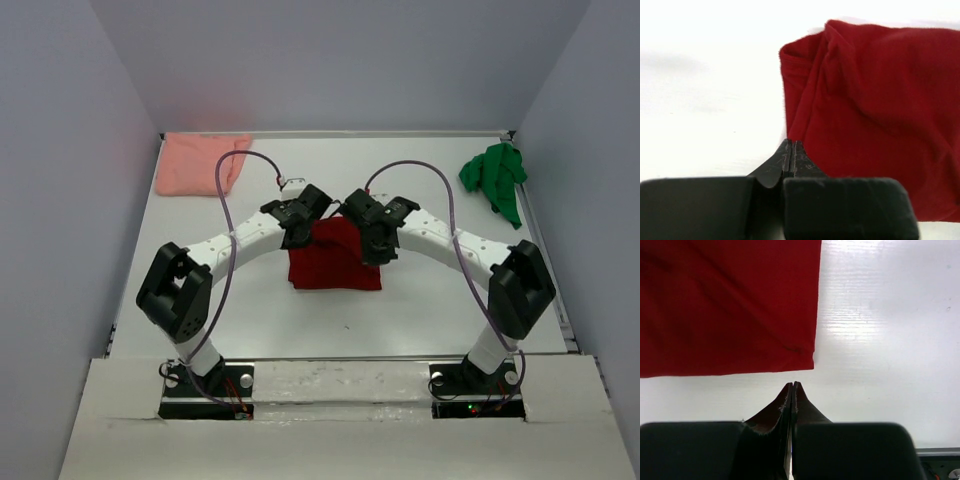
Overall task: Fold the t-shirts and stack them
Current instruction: Fold the tshirt
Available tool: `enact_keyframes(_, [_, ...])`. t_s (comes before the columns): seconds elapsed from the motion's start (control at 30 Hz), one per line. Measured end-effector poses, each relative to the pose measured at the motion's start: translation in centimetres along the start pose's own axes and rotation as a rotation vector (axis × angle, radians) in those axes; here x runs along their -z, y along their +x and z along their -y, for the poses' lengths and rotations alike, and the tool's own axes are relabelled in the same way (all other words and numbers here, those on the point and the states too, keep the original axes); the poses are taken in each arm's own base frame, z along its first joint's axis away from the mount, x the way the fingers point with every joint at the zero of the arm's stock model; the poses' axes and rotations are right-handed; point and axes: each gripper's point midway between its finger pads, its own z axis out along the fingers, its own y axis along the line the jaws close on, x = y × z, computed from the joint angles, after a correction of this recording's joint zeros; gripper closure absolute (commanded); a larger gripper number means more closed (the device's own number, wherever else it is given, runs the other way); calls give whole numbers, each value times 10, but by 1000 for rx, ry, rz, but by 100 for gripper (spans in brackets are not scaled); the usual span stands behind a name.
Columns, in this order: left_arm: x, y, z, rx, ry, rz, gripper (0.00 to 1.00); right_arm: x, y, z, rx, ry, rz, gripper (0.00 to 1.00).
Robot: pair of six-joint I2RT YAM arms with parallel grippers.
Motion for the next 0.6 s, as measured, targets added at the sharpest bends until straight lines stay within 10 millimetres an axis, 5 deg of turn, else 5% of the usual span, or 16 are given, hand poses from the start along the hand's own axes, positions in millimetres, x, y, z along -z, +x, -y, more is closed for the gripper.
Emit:
enact_keyframes(0.17, [16, -14, -5, 8, 9, 39, 100, 29, -22, -1, 19, -50, 81, 100])
enact_keyframes(0.33, [23, -25, 15, -4, 111, 45, 97, 32, -52, 1, -14, -164, 97, 51])
enact_keyframes(0.5, [21, -30, 34, 8, 249, 20, 72, 21, -83, 26, -49, -223, 109, 40])
enact_keyframes(0.6, [16, -35, 31, 18, 275, 5, 67, 11, -91, 31, -42, -238, 90, 40])
